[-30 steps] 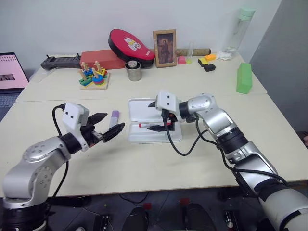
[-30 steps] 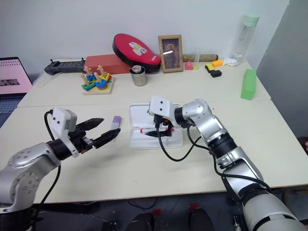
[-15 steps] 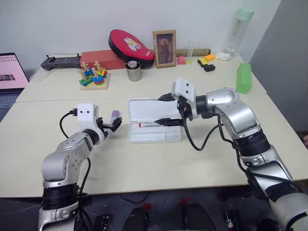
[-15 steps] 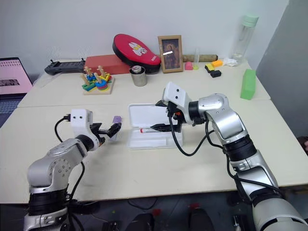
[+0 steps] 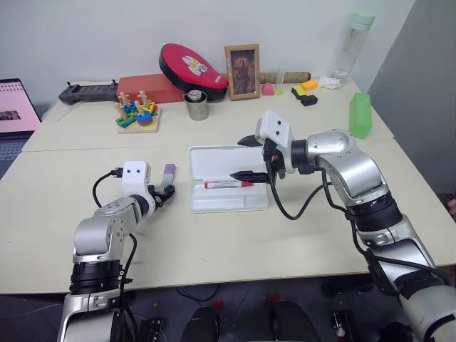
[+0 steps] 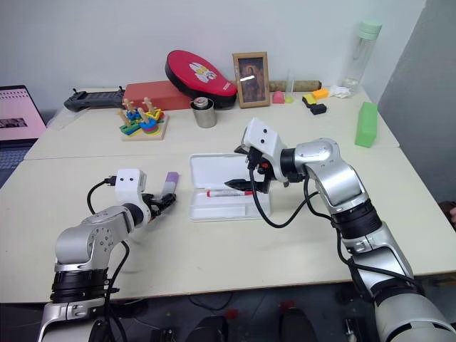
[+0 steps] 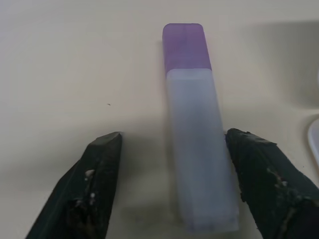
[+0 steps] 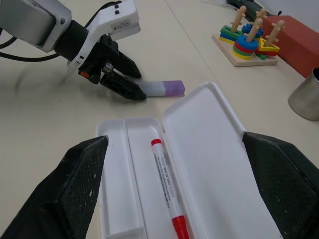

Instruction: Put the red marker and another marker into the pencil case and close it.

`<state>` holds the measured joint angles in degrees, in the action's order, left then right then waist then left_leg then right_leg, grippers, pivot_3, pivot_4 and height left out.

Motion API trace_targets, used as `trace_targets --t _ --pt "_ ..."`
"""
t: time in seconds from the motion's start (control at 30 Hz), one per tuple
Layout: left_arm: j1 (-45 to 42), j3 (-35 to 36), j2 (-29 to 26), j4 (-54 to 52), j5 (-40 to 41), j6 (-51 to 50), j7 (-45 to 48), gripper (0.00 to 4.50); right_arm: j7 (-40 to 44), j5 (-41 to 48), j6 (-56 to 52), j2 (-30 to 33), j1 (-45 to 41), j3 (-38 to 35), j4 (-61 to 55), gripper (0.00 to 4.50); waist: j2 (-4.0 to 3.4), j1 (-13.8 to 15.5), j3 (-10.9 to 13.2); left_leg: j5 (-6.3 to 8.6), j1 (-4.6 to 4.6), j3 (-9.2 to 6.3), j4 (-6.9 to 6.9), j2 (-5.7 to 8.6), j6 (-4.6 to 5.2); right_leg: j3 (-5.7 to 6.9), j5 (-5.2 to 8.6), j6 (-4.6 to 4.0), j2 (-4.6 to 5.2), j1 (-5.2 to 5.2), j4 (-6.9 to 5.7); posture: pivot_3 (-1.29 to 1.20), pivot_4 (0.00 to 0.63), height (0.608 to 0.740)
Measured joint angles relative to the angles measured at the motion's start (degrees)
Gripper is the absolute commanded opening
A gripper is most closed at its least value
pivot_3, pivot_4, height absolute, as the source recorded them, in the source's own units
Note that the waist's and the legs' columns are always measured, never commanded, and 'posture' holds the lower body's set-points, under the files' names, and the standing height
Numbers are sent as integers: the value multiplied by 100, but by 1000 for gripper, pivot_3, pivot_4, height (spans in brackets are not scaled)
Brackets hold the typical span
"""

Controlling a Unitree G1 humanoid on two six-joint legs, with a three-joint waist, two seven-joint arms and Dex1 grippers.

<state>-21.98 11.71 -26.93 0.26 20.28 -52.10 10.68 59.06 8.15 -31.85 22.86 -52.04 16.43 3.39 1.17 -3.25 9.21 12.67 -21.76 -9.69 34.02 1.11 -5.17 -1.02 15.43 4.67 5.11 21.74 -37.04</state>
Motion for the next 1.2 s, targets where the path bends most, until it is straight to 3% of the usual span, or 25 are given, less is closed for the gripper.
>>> trace_targets --t 0.27,0.53,0.9,1.03,1.2 --pt "-1 5 14 26 -60 35 30 1207 -32 38 -21 67 38 -2 -72 4500 0 2 0 0 0 0 0 0 0 0 0 0 1 -1 2 0 150 740" --pt "66 -140 -146 153 -232 432 427 1206 -23 213 -108 134 132 -21 -146 4500 0 2 0 0 -2 0 0 0 0 1 0 0 1 0 2 0 150 740" --pt "285 -498 -2139 65 -222 2896 4010 1206 462 893 -550 1086 697 -470 -953 4500 -9 -1 7 12 -9 8 -8 -4 19 1 2 0 1 8 8 0 150 740" --pt "-138 -751 -2464 270 -96 3135 5192 1206 401 897 -627 1275 836 -573 -1060 4500 -8 25 8 11 -11 7 -6 -4 20 4 3 2 0 5 8 0 150 740" --pt "-1021 -1478 -2446 549 -281 3415 6154 1206 251 933 -709 1366 983 -669 -1272 4500 -7 45 7 11 -10 8 -4 -3 20 2 3 3 0 1 10 0 150 740"
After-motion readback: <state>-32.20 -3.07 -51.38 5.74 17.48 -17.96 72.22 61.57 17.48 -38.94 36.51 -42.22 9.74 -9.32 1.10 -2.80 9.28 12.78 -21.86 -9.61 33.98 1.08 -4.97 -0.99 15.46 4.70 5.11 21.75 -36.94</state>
